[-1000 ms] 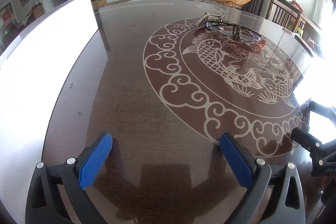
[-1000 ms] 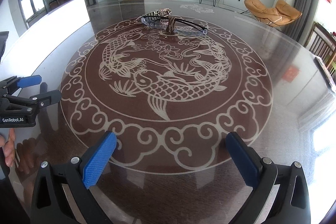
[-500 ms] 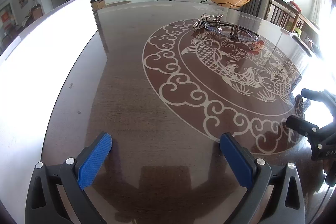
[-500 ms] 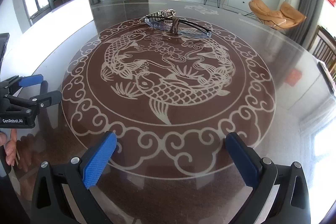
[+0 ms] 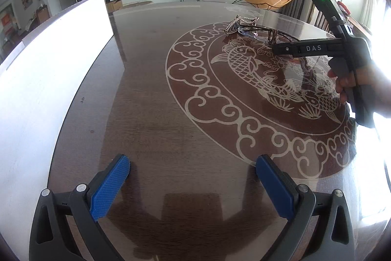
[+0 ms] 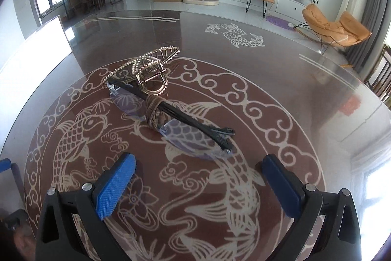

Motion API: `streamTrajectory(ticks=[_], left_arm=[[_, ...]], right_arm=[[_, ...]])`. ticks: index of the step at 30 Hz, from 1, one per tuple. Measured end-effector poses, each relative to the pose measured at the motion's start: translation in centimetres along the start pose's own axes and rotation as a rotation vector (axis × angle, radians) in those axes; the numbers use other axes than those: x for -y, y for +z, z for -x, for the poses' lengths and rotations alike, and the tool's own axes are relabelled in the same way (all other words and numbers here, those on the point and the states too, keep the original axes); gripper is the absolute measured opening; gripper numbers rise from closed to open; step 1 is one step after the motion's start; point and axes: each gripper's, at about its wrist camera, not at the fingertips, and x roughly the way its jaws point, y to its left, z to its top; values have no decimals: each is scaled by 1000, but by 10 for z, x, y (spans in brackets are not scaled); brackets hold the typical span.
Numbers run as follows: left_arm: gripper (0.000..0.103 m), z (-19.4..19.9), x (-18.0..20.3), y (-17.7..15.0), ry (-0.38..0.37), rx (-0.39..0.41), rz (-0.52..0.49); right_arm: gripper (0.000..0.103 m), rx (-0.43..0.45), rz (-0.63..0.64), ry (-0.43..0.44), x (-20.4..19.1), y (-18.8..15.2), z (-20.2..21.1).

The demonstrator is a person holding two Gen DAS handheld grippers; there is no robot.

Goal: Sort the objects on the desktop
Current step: 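Grasp the rimless glasses by the bridge with the right tool and lift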

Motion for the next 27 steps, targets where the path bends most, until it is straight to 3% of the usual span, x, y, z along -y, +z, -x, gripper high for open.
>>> streamTrajectory(ticks=[6,8,9,11,13,18,19,24,27], left_arm=[[103,0,0,0,-3,0,1],[103,0,0,0,-3,0,1],[103,0,0,1,-2,0,1],[103,1,1,1,-3,0,1],[103,1,0,1,-3,0,1],[103,1,0,1,-3,0,0],[103,1,0,1,-3,0,0],[103,0,0,0,-2,1,0],[103,0,0,0,-2,1,0]], right_arm=[[102,20,129,-10,-21,25,-13],[85,22,132,58,-22,24,-11],[71,22,127,82,-23,22,-9],[57,31,132,92,-28,20,-6],[32,37,149,106,-36,12,0],[25,51,152,90,-50,-18,19],[18,51,138,89,-50,-27,25],[17,56,33,87,-40,-78,63],[17,58,-10,41,-29,-117,93]])
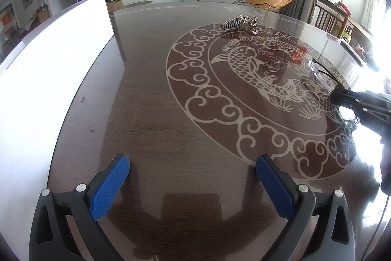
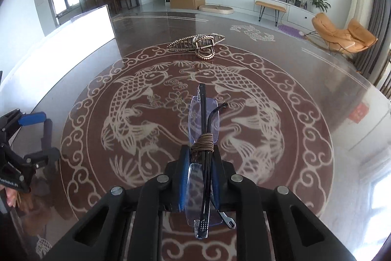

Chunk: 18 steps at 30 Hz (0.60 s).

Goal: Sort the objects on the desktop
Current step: 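Grasp the rimless glasses by the bridge with the right tool and lift, then lower the left tool onto the gold rhinestone claw clip and grasp it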

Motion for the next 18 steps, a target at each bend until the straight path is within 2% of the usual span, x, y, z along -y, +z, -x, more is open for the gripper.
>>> streamTrajectory(ticks=[5,9,11,13,18], left_arm=[[103,0,0,0,0,0,0],[103,0,-1,0,-1,0,-1],[103,0,-1,0,-1,0,-1],[103,0,-1,0,-1,0,-1],[103,-1,-1,0,-2,0,-1]], right_arm=[[17,8,-101,-46,18,-55,49],[21,16,-176,-59,31,-70,64],[37,20,-195,-54,34,-70,66],[76,3,-202,-83,33,-69,62],[87,-7,-195,-78,32,-65,58]])
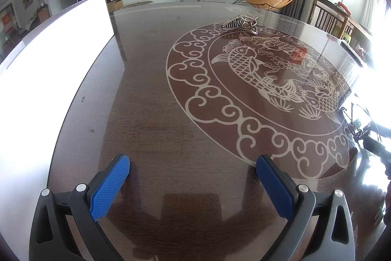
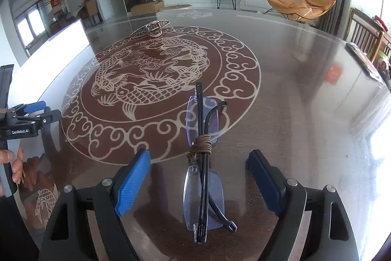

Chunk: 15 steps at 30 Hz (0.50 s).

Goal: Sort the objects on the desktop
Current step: 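Lower the left tool onto the gold rhinestone claw clip and grasp it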

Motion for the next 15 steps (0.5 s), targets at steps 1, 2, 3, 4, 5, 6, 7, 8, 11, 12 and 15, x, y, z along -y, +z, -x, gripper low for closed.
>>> streamTrajectory(ticks=[1,2,3,4,5,6,7,8,11,12,15], left_arm=[[103,0,0,0,0,0,0],[103,0,0,0,0,0,0],[103,0,0,0,0,0,-1],[103,0,0,0,-1,0,0],[103,0,0,0,0,0,-1],[103,0,0,0,0,0,-1],[103,0,0,0,0,0,0],[103,0,0,0,0,0,0],[103,0,0,0,-1,0,0],[103,0,0,0,1,0,0],[103,0,0,-1,7,0,0]], right_arm=[[89,-3,5,-1,0,0,0],[89,-5,9,-4,-2,0,-1],[90,-7,12,-5,-2,0,-1],[91,-7,13,-6,-2,-1,-1],[91,-8,14,-6,-1,-1,-1],[93,-10,15,-7,-1,-1,-2],[95,-13,14,-12,-1,-1,-2],[97,-18,12,-19,0,-1,-3],[100,-23,15,-28,-1,-1,-4],[100,-25,18,-31,-1,-1,-4],[103,-36,33,-38,-4,-2,-6]])
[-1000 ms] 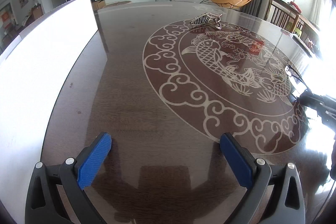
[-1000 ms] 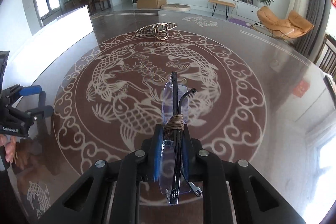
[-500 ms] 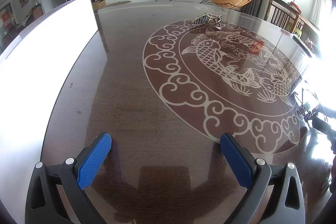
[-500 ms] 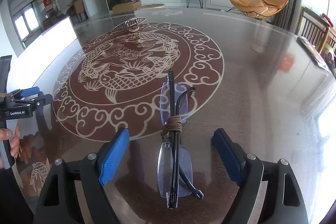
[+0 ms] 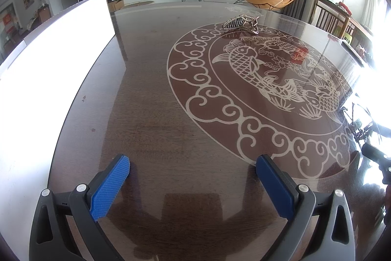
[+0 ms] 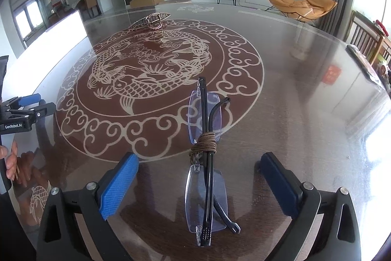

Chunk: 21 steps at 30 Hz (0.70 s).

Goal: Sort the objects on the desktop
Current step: 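Lower the left tool onto the gold rhinestone claw clip and grasp it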

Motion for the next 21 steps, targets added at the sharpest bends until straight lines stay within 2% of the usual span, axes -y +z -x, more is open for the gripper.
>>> streamTrajectory(ticks=[4,6,8,16,21], left_arm=[[103,-3,1,6,-18,-11,-22],[103,-11,5,17,-58,-13,-87],[103,-21,9,34,-92,-20,-135],[103,-80,39,123,-152,-11,-220],[103,-105,56,160,-186,-10,-269]], right_arm=[[103,-8,16,-20,0,0,0],[103,-8,15,-20,0,1,-1],[103,-7,16,-20,-1,1,-1],[103,-7,16,-20,-1,1,-1],[103,-7,16,-20,0,1,-1]])
